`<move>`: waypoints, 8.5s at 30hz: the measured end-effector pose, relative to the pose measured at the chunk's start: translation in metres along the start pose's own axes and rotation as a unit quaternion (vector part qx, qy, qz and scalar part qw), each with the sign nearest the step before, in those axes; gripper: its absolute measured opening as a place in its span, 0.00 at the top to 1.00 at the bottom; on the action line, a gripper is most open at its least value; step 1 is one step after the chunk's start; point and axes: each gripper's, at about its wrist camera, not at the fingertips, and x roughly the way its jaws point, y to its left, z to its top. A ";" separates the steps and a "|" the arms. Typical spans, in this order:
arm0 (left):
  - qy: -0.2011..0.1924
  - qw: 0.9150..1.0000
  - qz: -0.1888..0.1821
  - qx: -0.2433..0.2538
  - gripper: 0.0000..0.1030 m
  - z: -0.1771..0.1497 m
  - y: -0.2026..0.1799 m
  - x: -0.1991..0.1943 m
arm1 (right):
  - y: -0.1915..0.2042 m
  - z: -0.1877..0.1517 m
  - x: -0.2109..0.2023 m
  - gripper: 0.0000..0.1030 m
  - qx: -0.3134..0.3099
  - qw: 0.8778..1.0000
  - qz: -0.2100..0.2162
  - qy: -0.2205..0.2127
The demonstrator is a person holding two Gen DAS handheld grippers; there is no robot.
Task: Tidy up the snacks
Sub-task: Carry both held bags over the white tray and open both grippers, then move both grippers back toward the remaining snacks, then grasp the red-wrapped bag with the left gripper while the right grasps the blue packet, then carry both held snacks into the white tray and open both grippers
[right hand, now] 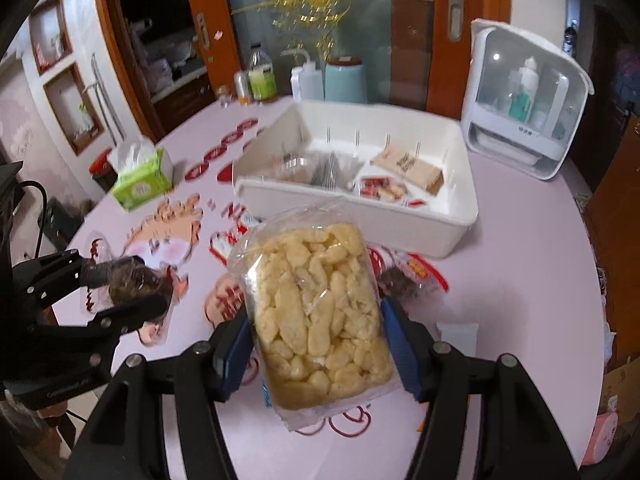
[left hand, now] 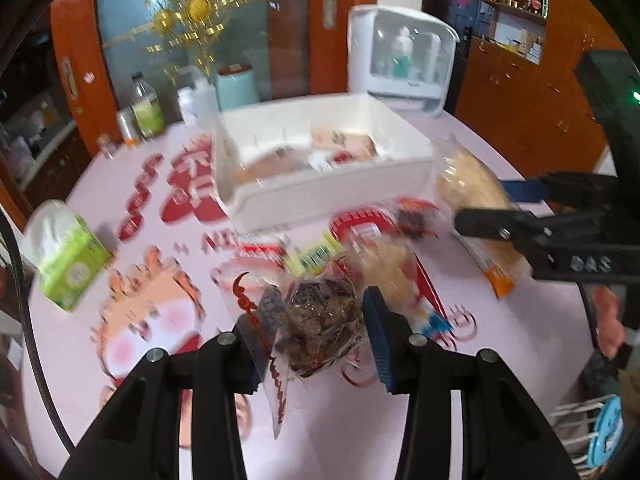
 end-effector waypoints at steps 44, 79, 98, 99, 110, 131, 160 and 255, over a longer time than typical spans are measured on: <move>-0.046 0.986 0.130 -0.089 0.05 0.241 0.077 0.145 | -0.107 0.177 0.111 0.38 0.157 0.980 -0.114 -0.034; -0.043 0.999 0.012 0.011 0.05 0.121 0.005 0.012 | -0.058 0.034 -0.053 0.33 0.106 0.981 -0.152 -0.060; 0.043 0.997 -0.028 0.061 0.05 0.019 -0.010 0.044 | -0.008 -0.073 -0.010 0.33 0.071 0.995 -0.067 -0.014; 0.050 0.996 -0.022 0.065 0.05 0.014 -0.009 0.050 | -0.006 -0.079 -0.002 0.33 0.069 0.996 -0.060 -0.006; 0.089 0.992 -0.002 0.092 0.05 -0.013 0.004 0.086 | 0.001 -0.109 0.057 0.33 0.082 0.995 -0.019 0.051; 0.114 0.989 -0.027 0.092 0.21 -0.011 0.003 0.133 | 0.023 -0.111 0.107 0.39 0.039 0.995 -0.030 0.086; 0.094 0.981 -0.074 0.152 0.35 0.010 -0.029 0.156 | -0.024 -0.124 0.085 0.51 0.155 0.986 0.017 0.054; 0.048 0.996 0.067 -0.041 0.11 0.216 0.058 0.166 | -0.082 0.146 0.112 0.39 0.117 0.986 -0.107 -0.044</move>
